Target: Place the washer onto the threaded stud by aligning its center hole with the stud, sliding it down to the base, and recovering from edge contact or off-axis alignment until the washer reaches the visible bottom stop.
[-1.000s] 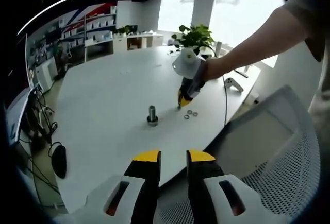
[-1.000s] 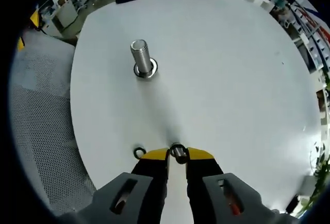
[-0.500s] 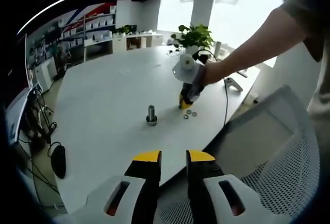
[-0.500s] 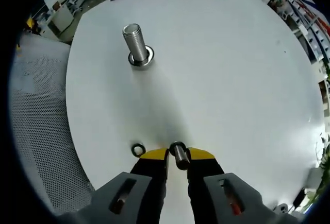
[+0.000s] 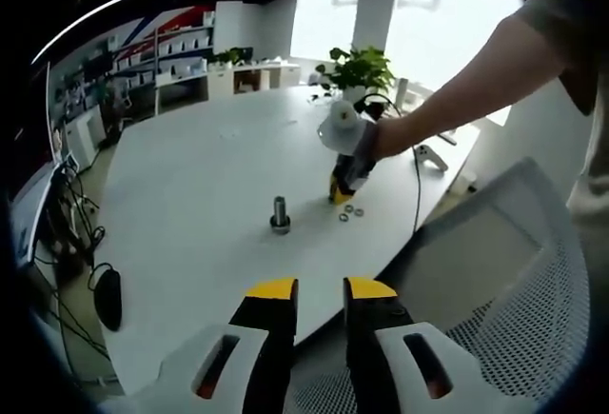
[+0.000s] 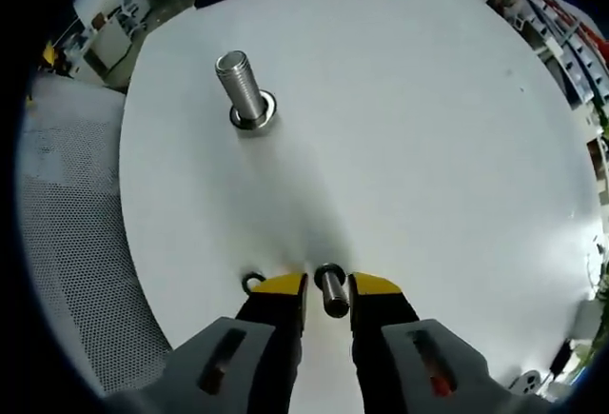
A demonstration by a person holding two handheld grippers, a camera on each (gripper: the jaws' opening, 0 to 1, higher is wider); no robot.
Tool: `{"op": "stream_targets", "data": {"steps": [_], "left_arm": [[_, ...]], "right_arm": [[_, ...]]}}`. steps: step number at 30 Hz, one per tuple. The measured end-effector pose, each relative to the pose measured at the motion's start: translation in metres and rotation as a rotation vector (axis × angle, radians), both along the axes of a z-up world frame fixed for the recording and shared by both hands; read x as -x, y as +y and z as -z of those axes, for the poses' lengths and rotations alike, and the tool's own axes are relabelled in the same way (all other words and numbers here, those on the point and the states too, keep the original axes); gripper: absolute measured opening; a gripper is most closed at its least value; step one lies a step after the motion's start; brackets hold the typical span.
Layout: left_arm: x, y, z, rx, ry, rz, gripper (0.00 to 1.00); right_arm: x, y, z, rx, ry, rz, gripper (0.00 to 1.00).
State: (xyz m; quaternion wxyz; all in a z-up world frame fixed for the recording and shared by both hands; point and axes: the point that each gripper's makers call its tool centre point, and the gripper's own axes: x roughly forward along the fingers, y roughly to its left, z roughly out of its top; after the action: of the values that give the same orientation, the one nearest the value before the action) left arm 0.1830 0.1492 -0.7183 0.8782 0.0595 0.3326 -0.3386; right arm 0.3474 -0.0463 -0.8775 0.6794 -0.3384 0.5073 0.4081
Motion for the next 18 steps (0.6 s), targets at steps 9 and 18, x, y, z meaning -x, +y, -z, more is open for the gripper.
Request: {"op": "stream_targets", "data": {"steps": [9, 18], "left_arm": [[-0.001, 0.002, 0.0, 0.001, -0.005, -0.016, 0.16], [-0.002, 0.002, 0.002, -0.014, 0.005, -0.008, 0.16]], "right_arm": [[0.005, -0.013, -0.011, -0.007, -0.012, 0.023, 0.25], [0.024, -0.029, -0.009, -0.02, 0.018, 0.072, 0.25]]}}
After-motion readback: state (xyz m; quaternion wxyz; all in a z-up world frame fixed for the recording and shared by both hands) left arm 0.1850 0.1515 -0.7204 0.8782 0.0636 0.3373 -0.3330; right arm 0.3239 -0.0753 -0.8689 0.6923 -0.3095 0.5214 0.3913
